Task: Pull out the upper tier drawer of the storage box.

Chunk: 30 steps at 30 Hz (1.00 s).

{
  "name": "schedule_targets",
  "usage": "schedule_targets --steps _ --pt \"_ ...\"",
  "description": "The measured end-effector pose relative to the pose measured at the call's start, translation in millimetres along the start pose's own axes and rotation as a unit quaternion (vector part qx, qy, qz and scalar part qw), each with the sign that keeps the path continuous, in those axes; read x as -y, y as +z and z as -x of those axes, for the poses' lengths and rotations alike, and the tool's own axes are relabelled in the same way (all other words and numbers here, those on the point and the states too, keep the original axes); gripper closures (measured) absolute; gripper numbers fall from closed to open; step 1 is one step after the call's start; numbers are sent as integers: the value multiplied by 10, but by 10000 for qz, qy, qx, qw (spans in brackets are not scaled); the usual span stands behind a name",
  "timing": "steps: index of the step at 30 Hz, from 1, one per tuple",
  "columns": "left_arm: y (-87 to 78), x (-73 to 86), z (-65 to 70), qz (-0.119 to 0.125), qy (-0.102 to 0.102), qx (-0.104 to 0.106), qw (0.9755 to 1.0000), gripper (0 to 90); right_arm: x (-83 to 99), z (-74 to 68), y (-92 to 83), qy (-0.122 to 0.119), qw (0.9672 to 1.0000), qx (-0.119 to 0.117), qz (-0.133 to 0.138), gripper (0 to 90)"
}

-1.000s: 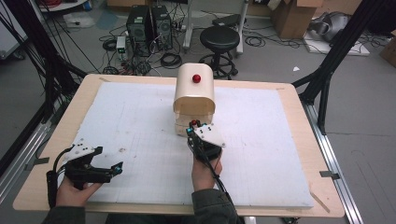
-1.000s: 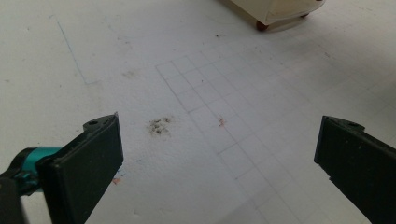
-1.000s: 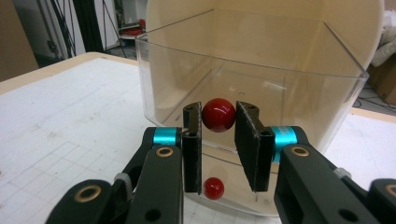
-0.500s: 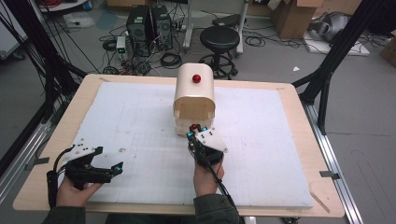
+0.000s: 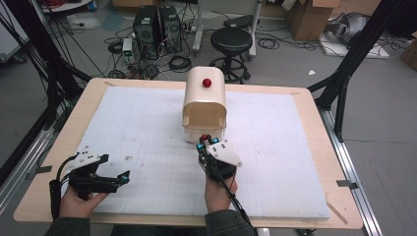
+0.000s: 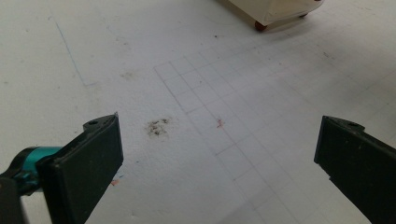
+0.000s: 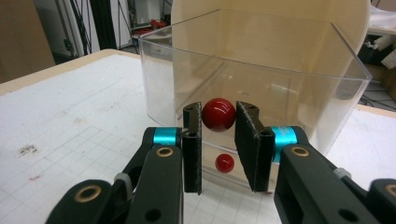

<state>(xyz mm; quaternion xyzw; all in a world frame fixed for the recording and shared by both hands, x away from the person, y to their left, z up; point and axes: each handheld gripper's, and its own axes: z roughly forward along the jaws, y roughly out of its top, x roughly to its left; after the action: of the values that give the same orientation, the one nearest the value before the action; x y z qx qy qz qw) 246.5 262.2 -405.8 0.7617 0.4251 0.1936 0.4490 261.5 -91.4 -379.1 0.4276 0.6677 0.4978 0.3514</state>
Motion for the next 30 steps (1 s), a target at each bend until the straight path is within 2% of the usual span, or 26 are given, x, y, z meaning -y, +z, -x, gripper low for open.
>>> schedule_targets --steps 13,30 --pt "0 -2 7 13 -17 11 10000 17 33 -16 -93 -56 10000 -55 5 723" --pt "-5 -6 8 33 -26 6 10000 17 53 -28 -165 -13 9999 -122 31 723"
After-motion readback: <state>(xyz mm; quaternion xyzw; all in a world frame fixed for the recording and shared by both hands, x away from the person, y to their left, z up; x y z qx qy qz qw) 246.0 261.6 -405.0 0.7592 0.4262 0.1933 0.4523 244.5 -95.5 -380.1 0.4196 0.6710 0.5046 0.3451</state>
